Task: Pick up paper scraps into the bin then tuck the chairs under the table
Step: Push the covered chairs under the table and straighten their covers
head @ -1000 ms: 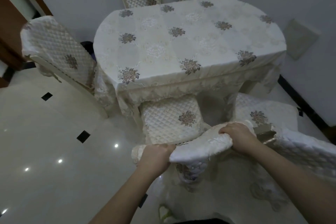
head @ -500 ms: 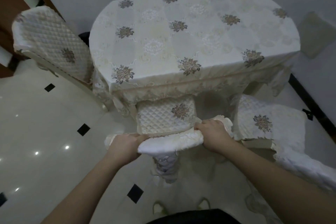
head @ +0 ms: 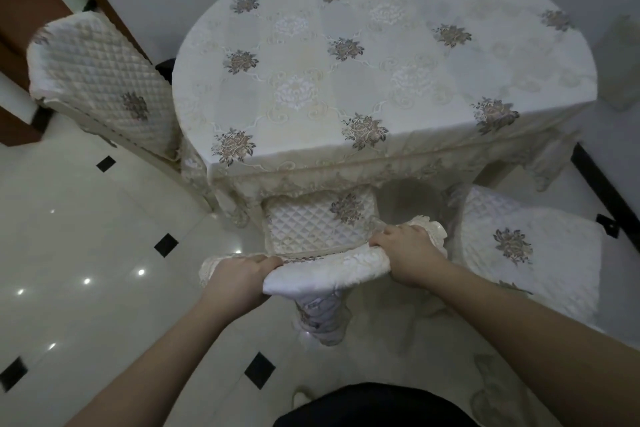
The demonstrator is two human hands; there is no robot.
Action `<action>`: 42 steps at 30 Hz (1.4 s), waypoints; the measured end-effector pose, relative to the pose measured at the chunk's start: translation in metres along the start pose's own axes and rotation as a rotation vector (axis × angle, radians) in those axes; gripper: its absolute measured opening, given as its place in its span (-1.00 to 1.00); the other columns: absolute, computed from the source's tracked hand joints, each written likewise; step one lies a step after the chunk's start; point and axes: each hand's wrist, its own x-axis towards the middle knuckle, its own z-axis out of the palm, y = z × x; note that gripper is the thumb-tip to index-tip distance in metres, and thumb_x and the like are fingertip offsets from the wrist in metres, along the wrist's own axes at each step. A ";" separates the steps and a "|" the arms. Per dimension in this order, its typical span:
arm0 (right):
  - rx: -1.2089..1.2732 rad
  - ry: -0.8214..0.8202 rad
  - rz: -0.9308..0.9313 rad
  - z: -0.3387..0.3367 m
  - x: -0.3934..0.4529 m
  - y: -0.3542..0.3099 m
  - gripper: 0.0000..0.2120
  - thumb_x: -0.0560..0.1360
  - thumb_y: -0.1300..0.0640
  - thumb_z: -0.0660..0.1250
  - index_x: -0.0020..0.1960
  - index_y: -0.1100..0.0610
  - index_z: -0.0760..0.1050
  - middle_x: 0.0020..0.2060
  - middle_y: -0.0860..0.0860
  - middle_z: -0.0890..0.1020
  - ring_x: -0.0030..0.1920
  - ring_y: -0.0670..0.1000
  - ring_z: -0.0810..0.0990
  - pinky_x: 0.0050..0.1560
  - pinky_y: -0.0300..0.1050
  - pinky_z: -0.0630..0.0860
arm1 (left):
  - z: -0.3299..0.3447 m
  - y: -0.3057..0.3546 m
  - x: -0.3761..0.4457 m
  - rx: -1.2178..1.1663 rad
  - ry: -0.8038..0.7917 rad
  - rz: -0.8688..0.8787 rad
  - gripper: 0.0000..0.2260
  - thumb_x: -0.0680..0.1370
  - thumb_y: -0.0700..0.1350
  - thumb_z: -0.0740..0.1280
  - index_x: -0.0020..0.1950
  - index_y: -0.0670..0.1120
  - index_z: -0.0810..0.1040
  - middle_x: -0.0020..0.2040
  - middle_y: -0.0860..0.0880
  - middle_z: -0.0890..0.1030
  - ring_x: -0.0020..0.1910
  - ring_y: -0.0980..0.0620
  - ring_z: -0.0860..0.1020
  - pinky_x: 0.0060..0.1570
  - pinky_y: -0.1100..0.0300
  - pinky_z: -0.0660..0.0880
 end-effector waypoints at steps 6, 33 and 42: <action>-0.005 -0.021 0.008 -0.005 0.007 0.005 -0.62 0.44 0.06 0.26 0.26 -0.11 0.41 0.16 -0.02 0.48 0.19 0.07 0.44 0.22 -0.02 0.27 | 0.003 -0.007 0.009 -0.026 -0.059 0.015 -0.74 0.30 0.13 0.22 -0.05 0.17 0.51 -0.38 0.10 0.59 -0.50 0.03 0.54 -0.57 0.28 0.30; 0.023 0.045 0.072 0.000 0.012 -0.002 -0.65 0.45 0.06 0.28 0.23 -0.10 0.44 0.14 0.00 0.49 0.17 0.09 0.44 0.20 0.00 0.28 | -0.013 -0.008 0.016 0.013 -0.184 0.046 -0.61 0.11 0.03 0.63 -0.12 0.21 0.64 -0.36 0.19 0.59 -0.48 0.14 0.56 -0.46 0.45 -0.06; 0.000 0.043 0.065 -0.005 0.008 -0.003 -0.62 0.43 0.08 0.30 0.24 -0.11 0.43 0.14 0.01 0.52 0.17 0.10 0.45 0.17 0.02 0.32 | -0.025 0.005 0.017 0.003 -0.319 -0.156 -0.77 0.51 0.03 0.31 0.16 0.18 0.55 0.04 0.12 0.61 0.06 0.04 0.57 -0.36 0.25 0.20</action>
